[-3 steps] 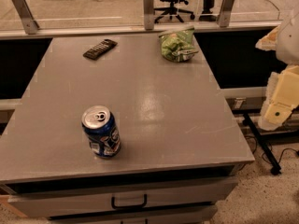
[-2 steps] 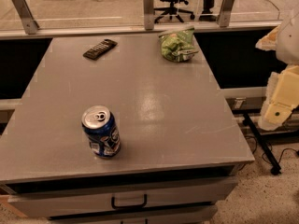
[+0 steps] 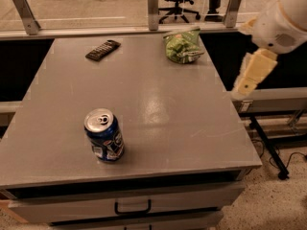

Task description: Move green jalapeno chip bag near pepsi can

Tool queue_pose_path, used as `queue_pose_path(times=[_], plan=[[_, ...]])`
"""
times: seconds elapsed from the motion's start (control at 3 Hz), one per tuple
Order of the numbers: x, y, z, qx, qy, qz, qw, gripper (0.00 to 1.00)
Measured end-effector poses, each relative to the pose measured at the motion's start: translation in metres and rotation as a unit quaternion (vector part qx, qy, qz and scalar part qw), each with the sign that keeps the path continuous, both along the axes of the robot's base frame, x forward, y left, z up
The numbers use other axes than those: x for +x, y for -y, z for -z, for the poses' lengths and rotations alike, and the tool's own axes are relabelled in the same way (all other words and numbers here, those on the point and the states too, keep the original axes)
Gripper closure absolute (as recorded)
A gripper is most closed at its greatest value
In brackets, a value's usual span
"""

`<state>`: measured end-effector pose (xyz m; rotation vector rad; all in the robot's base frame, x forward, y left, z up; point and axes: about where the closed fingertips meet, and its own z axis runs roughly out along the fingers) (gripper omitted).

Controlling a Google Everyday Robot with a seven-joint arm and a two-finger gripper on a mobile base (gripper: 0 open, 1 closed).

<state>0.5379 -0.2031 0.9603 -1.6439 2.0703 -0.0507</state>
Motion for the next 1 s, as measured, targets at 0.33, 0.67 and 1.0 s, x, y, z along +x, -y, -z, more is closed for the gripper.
queue_pose_path(times=[0.33, 0.67, 1.0], plan=[[0.088, -0.018, 0.005, 0.045, 0.058, -0.003, 0.9973, 0.00], [0.158, -0.037, 0.017, 0.088, 0.080, 0.008, 0.9929, 0.00], [0.204, -0.055, 0.044, 0.139, 0.063, 0.029, 0.9879, 0.00]])
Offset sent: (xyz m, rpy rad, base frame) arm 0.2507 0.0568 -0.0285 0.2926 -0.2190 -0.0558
